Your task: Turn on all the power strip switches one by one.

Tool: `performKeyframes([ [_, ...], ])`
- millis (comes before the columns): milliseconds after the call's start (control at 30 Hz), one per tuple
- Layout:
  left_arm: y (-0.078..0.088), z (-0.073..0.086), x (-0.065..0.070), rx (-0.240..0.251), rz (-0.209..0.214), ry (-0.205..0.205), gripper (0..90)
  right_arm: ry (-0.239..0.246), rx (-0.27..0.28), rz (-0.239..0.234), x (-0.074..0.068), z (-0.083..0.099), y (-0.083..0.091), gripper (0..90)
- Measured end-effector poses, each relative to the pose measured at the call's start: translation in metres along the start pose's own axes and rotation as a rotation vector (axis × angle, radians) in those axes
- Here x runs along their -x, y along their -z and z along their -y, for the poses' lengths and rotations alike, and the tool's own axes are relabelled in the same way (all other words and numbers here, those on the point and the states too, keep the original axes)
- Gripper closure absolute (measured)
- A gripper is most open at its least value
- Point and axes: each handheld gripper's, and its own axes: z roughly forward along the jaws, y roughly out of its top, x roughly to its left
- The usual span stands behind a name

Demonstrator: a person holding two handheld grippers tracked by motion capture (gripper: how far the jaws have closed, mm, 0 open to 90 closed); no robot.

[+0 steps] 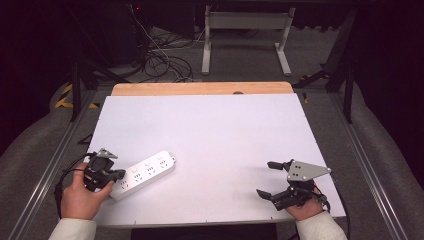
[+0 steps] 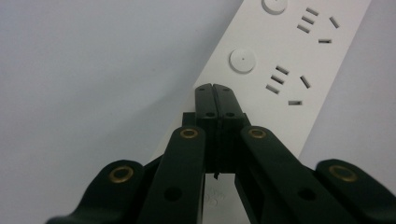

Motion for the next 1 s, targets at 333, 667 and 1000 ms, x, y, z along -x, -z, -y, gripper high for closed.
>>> performKeyframes([
  [333,0.014,-0.003,0.001,0.107,0.012,0.016,90.0,0.001,-0.001,-0.001,0.001,0.000,-0.001,6.6],
  [667,0.025,-0.012,0.012,0.172,0.024,-0.035,90.0,0.006,-0.005,-0.001,0.001,0.000,-0.002,6.6],
  [1000,0.014,-0.020,0.016,0.155,0.048,-0.051,90.0,0.006,-0.008,-0.002,0.001,-0.001,-0.002,6.6],
])
